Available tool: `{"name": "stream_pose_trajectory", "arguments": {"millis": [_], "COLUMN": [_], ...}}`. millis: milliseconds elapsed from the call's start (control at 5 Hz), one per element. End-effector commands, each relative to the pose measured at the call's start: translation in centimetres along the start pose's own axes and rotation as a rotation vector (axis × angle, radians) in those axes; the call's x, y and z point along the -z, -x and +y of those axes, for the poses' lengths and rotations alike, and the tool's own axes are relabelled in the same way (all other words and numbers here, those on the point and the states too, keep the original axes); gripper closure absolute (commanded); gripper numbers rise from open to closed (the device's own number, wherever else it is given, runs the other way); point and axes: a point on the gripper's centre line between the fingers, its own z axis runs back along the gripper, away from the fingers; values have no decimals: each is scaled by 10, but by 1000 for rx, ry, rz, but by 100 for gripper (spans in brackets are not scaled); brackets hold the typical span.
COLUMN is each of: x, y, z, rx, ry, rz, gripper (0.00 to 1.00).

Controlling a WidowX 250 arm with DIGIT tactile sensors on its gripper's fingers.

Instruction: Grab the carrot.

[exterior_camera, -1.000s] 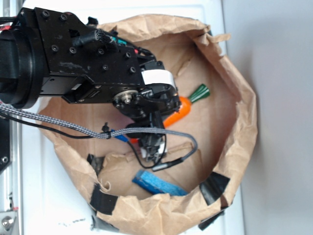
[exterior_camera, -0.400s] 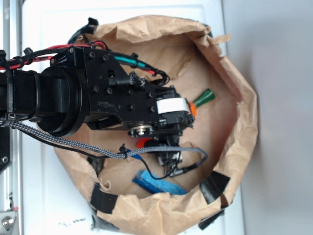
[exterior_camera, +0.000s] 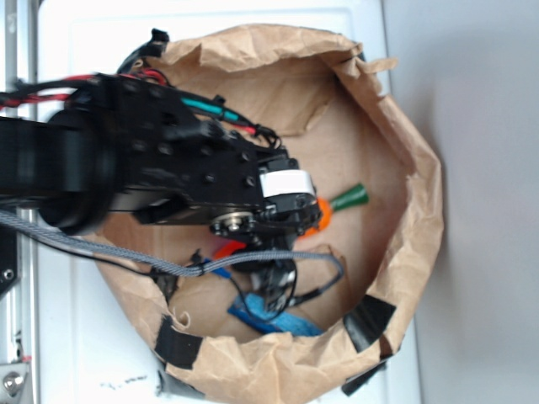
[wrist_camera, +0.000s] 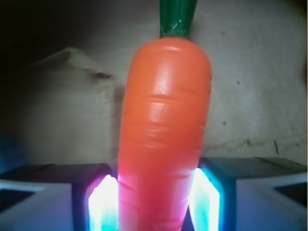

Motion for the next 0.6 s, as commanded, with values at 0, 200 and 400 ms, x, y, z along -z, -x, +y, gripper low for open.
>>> {"name": "stream_pose_trajectory", "arguments": {"millis": [0, 200, 400], "x": [-91, -101, -96], "y": [-28, -26, -16], "z": [-5, -2, -4], "rx": [2, 39, 99], "ry": [53, 35, -2], "rz": [-51, -40, -101], "gripper": [100, 100, 100]}}
